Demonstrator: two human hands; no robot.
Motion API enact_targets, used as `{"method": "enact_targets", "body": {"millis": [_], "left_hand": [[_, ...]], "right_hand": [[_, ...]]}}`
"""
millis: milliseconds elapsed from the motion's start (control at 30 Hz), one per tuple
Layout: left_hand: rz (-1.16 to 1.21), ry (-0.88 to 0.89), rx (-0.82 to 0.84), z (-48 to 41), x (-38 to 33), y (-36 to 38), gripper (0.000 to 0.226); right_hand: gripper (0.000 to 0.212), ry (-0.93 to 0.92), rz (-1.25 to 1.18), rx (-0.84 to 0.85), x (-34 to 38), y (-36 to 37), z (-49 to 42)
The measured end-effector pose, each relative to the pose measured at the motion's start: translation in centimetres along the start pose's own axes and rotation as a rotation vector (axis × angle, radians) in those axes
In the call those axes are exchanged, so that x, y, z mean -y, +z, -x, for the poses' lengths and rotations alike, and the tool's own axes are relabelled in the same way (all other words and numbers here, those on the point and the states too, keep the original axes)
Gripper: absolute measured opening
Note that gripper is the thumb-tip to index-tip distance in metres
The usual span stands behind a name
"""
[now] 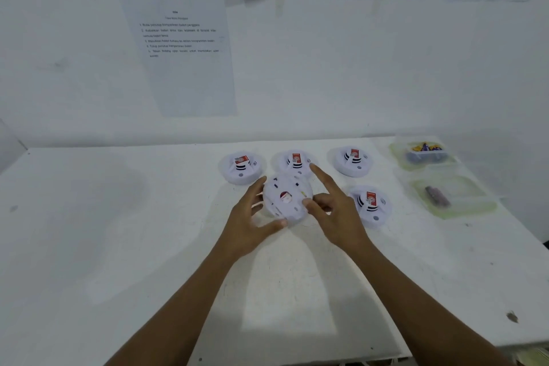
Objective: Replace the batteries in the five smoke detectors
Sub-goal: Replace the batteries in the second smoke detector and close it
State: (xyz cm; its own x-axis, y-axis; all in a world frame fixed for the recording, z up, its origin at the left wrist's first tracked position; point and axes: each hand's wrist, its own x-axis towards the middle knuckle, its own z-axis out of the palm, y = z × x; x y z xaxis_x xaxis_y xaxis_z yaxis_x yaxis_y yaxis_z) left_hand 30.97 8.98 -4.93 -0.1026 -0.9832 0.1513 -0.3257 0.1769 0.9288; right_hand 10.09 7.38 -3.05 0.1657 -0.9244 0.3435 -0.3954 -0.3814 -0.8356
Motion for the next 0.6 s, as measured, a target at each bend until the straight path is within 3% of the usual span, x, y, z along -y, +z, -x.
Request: {"method": "enact_targets", "body": {"millis": [133, 333, 600], "left_hand": [[0.001, 0.075, 0.032, -0.5, -1.3, 1.1, 0.111], [0.011, 0.153, 0.11, -1.6, -3.1, 1.0, 0.124], [-0.037, 0.181, 0.147, -1.9, -4.4, 0.7, 0.102]], "right_hand": [[0.054, 0.189, -0.282, 0.114, 1.7, -1.4, 0.0], [0.043, 0.244, -0.387, 0.213, 2.6, -3.0, 0.3], [0.044, 0.222, -0.317, 0.341, 2.6, -5.2, -1.1]]}}
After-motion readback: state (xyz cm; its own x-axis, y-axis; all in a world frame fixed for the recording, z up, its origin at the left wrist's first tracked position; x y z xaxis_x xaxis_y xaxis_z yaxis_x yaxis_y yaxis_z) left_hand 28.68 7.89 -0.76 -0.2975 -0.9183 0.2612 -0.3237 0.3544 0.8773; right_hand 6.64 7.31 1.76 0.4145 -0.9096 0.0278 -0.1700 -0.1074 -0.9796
